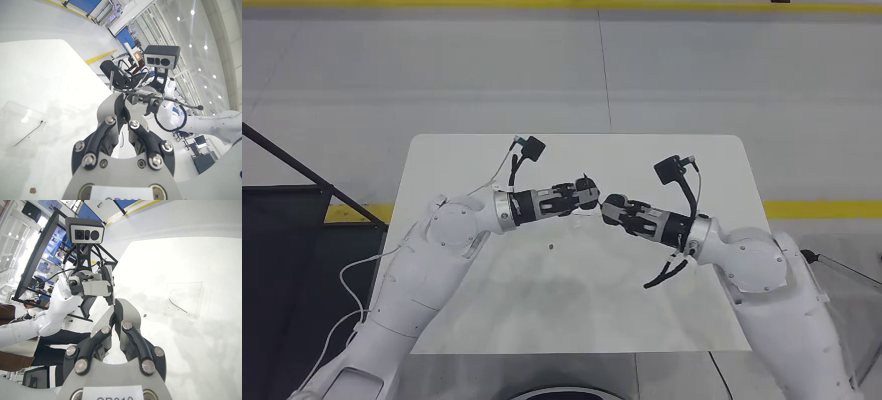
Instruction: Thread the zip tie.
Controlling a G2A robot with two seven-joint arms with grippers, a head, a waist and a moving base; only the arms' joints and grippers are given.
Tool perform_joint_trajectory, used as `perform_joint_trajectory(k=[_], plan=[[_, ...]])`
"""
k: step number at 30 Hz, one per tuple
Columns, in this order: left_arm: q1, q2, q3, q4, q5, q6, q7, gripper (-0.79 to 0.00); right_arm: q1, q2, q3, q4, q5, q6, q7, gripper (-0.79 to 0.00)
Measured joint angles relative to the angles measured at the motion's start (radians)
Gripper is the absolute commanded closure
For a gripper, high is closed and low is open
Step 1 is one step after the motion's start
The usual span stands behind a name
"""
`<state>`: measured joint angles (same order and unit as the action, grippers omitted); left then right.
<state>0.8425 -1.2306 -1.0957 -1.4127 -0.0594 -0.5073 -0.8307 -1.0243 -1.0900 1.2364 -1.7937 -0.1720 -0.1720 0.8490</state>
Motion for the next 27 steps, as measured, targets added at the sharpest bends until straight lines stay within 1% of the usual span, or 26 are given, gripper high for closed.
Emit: perform_joint_trajectory(k=[7, 8, 9, 10, 12, 20, 21, 22, 23, 24, 27], plan=[[0.000, 0.001, 0.002, 0.001, -0.002, -0.002, 0.006, 0.000, -0.001, 0.002, 0.002, 0.001, 0.009, -0.003, 0.004, 0.000], [-0.001, 0.001, 0.002, 0.001, -0.002, -0.003, 0.005, 0.000, -0.001, 0.002, 0.002, 0.000, 0.011, -0.003, 0.005, -0.095], [-0.001, 0.002, 0.003, 0.001, -0.002, -0.003, 0.005, 0.000, -0.002, 0.003, 0.002, 0.000, 0.012, -0.003, 0.005, -0.123], [-0.001, 0.002, 0.003, 0.001, -0.001, -0.004, 0.005, 0.000, -0.002, 0.003, 0.002, 0.000, 0.014, -0.003, 0.006, -0.185], [-0.002, 0.002, 0.004, 0.001, -0.001, -0.005, 0.005, 0.000, -0.002, 0.003, 0.002, 0.001, 0.017, -0.005, 0.007, -0.197], [-0.003, 0.004, 0.007, 0.002, -0.004, -0.003, 0.006, 0.000, 0.001, 0.005, -0.002, 0.004, 0.019, -0.006, 0.011, -0.194], [-0.003, 0.004, 0.007, 0.002, -0.004, -0.003, 0.006, 0.000, 0.002, 0.005, -0.003, 0.005, 0.019, -0.006, 0.012, -0.185], [-0.003, 0.004, 0.007, 0.002, -0.004, -0.003, 0.006, 0.000, 0.003, 0.005, -0.005, 0.006, 0.019, -0.006, 0.013, -0.154], [-0.003, 0.004, 0.008, 0.002, -0.005, -0.004, 0.006, 0.000, 0.004, 0.005, -0.006, 0.007, 0.019, -0.006, 0.014, -0.089], [-0.003, 0.004, 0.008, 0.003, -0.006, -0.006, 0.007, 0.000, 0.004, 0.005, -0.007, 0.007, 0.019, -0.006, 0.015, -0.003], [-0.004, 0.005, 0.009, 0.004, -0.006, -0.008, 0.008, 0.000, 0.006, 0.006, -0.010, 0.009, 0.019, -0.006, 0.016, 0.000]])
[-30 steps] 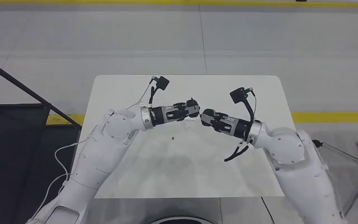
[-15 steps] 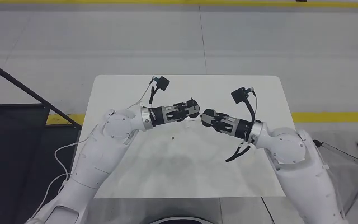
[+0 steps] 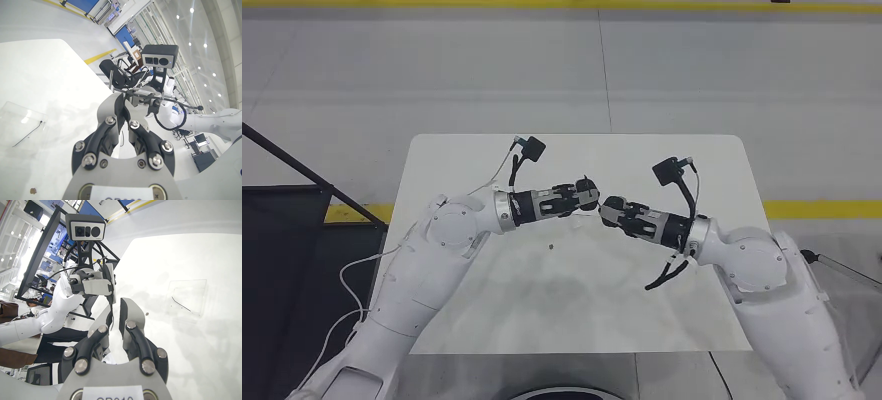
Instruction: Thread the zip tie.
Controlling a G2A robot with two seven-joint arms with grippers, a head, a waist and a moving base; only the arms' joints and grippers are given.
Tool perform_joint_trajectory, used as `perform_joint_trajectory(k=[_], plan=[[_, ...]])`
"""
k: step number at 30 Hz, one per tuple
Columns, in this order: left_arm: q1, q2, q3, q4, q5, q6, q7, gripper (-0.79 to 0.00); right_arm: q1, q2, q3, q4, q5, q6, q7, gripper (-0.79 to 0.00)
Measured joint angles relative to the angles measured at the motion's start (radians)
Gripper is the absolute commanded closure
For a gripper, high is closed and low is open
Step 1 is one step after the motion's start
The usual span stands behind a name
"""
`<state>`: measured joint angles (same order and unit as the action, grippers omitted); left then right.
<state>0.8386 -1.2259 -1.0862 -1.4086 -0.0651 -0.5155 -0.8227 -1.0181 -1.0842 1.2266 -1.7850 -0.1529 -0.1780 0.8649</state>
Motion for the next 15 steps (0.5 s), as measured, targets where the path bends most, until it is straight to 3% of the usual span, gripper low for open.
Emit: perform_joint_trajectory(k=[5, 6, 8, 10, 15], plan=[[-0.001, 0.001, 0.002, 0.001, -0.002, 0.001, 0.000, 0.000, 0.000, 0.001, -0.002, 0.001, 0.002, -0.003, -0.001, 0.000], [-0.001, 0.001, 0.002, 0.001, -0.003, 0.002, 0.000, -0.095, 0.000, 0.001, -0.003, 0.001, 0.002, -0.004, -0.001, 0.000], [0.000, 0.001, 0.002, 0.001, -0.007, 0.003, 0.000, -0.379, 0.000, 0.001, -0.002, 0.002, 0.006, -0.005, -0.007, 0.000], [0.002, 0.002, 0.001, 0.001, -0.012, 0.003, -0.002, -0.770, -0.002, 0.001, 0.002, 0.005, 0.016, -0.006, -0.016, 0.000], [0.008, 0.006, -0.008, 0.005, -0.017, 0.005, -0.015, -0.785, -0.005, 0.002, 0.016, 0.015, 0.038, 0.005, -0.035, 0.000]])
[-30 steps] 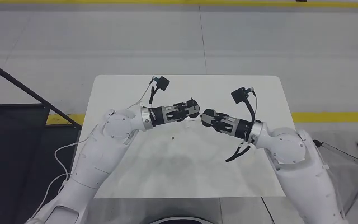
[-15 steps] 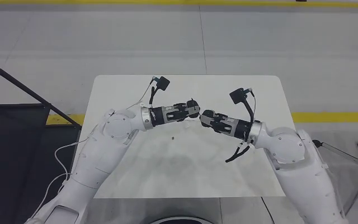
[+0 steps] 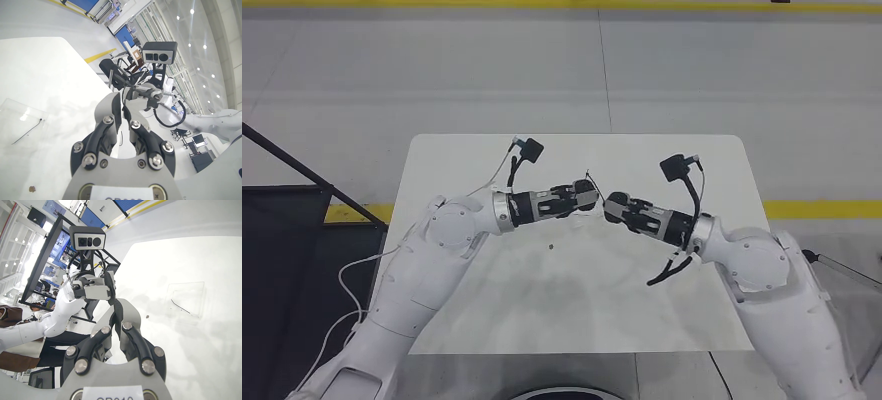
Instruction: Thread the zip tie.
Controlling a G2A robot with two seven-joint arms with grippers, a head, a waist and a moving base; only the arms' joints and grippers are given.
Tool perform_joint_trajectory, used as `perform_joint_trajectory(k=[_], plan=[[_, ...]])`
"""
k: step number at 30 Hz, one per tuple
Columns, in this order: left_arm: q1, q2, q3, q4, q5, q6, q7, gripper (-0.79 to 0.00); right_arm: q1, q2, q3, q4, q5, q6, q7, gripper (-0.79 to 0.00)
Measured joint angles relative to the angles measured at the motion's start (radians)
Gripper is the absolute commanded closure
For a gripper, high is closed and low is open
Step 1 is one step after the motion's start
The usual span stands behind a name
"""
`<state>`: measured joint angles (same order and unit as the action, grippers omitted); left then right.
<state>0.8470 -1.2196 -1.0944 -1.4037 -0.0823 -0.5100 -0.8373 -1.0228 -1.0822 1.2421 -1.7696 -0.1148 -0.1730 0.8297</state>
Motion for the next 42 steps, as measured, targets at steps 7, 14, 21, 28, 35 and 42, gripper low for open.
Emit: perform_joint_trajectory(k=[7, 14, 21, 28, 35, 42], plan=[[0.033, 0.012, -0.045, 0.001, -0.059, -0.025, -0.017, -0.785, -0.004, 0.003, 0.031, 0.034, 0.076, -0.031, 0.011, 0.000], [0.075, 0.029, -0.131, 0.010, -0.254, -0.032, -0.072, -0.785, 0.015, 0.009, 0.054, 0.120, 0.292, -0.194, 0.174, 0.000], [0.062, 0.032, -0.134, 0.035, -0.374, 0.044, -0.158, -0.785, 0.054, 0.011, 0.043, 0.204, 0.486, -0.339, 0.347, 0.000], [0.062, 0.032, -0.134, 0.034, -0.372, 0.042, -0.157, -0.785, 0.066, 0.015, 0.045, 0.203, 0.426, -0.365, 0.361, 0.000], [0.081, 0.028, -0.108, -0.002, -0.408, 0.076, -0.159, -0.785, 0.055, 0.014, 0.029, 0.191, 0.434, -0.356, 0.355, 0.000], [0.039, 0.015, -0.063, 0.042, -0.618, 0.167, -0.307, -0.696, 0.085, 0.012, -0.022, 0.225, 0.478, -0.380, 0.430, 0.000]])
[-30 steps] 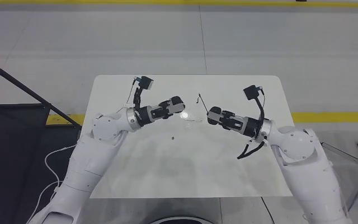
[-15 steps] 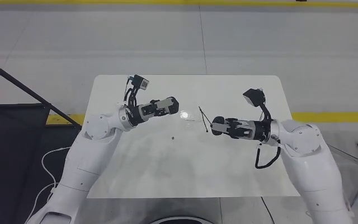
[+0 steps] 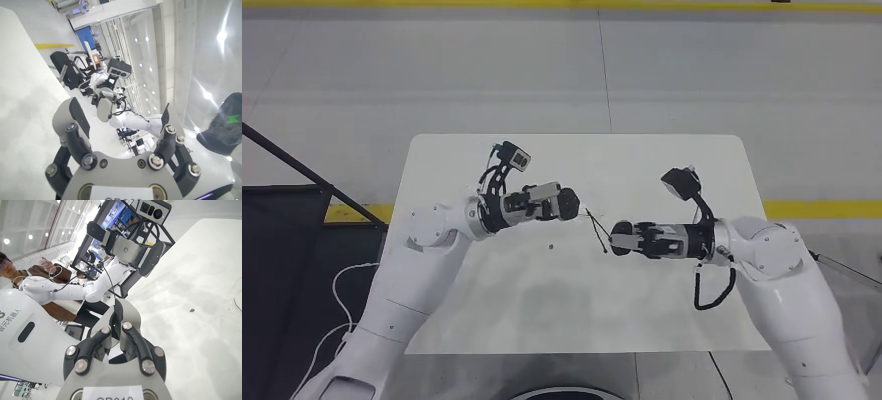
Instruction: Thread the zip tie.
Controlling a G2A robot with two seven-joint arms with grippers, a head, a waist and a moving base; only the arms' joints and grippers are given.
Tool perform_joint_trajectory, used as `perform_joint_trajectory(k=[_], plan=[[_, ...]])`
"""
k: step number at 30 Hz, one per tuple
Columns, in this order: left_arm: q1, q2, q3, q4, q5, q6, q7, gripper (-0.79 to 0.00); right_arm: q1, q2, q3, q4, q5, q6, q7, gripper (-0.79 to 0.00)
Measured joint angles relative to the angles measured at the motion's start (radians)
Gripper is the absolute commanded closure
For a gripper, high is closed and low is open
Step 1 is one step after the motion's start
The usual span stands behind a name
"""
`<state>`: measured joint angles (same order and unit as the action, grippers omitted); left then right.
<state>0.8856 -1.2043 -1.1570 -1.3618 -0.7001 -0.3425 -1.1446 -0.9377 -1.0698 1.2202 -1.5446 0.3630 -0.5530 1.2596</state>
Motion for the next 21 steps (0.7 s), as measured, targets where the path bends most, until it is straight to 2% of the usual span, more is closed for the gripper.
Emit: perform_joint_trajectory(k=[1, 3, 6, 11, 21], plan=[[-0.007, -0.001, 0.003, 0.011, -0.017, 0.008, -0.014, -0.576, 0.005, 0.000, -0.005, 0.005, 0.004, -0.001, 0.005, 0.000], [-0.021, -0.004, 0.011, 0.036, -0.045, 0.027, -0.035, -0.523, 0.014, -0.001, -0.017, 0.015, 0.018, 0.002, 0.010, 0.000], [-0.039, -0.010, 0.028, 0.064, -0.070, 0.047, -0.068, -0.388, 0.026, 0.000, -0.029, 0.030, 0.030, 0.004, 0.011, 0.000], [-0.063, -0.016, 0.055, 0.094, -0.056, 0.047, -0.112, -0.342, 0.037, 0.004, -0.039, 0.046, 0.038, -0.001, 0.007, 0.000], [-0.079, -0.025, 0.069, 0.122, -0.071, 0.031, -0.126, -0.274, 0.047, 0.012, -0.056, 0.053, 0.042, -0.008, -0.001, 0.000]])
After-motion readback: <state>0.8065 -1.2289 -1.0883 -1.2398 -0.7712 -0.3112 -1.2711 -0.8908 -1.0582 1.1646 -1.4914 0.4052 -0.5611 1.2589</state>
